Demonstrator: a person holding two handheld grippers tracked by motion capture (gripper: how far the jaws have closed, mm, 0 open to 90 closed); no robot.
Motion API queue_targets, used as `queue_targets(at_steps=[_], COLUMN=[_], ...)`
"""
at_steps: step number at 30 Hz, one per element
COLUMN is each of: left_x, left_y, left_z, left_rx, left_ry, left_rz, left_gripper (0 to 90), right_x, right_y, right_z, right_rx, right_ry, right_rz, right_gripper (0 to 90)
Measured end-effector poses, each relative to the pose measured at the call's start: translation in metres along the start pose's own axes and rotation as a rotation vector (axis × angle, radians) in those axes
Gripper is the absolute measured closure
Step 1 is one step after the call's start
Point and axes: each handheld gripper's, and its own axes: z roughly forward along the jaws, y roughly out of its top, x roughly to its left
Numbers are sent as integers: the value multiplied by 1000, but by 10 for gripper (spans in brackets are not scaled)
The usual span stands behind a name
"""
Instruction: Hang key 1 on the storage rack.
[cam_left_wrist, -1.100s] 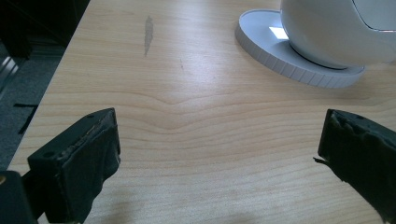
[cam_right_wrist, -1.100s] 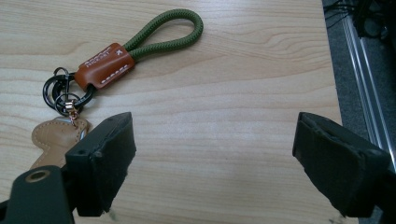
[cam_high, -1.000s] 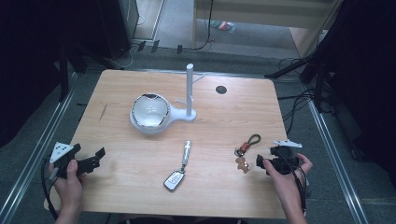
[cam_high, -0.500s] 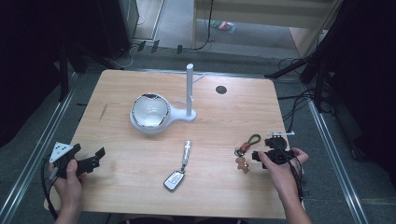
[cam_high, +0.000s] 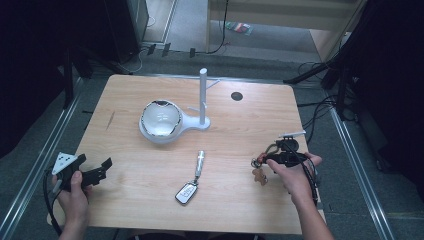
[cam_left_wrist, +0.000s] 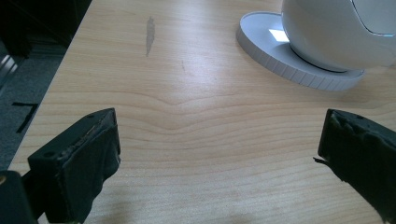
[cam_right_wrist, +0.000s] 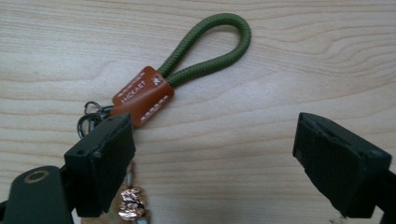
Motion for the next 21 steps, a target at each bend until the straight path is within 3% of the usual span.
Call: queue_targets(at_steps=[3,7,11,21], left_x=[0,0,0,0], left_y=[0,0,0,0], left_z=[0,0,0,0], left_rx=[0,2,1,2], left_ry=[-2,-2,-4,-7], left_rz=[1,5,4,5], left_gripper=[0,0,0,0], right_x=[4,10,14,18], right_y=[5,10,15,24], right_z=[4,9,12,16], right_rx=[27,50,58,63], right_ry=[11,-14,-7,5], right_rz=[7,12,11,69], right_gripper=[125,126,126,162])
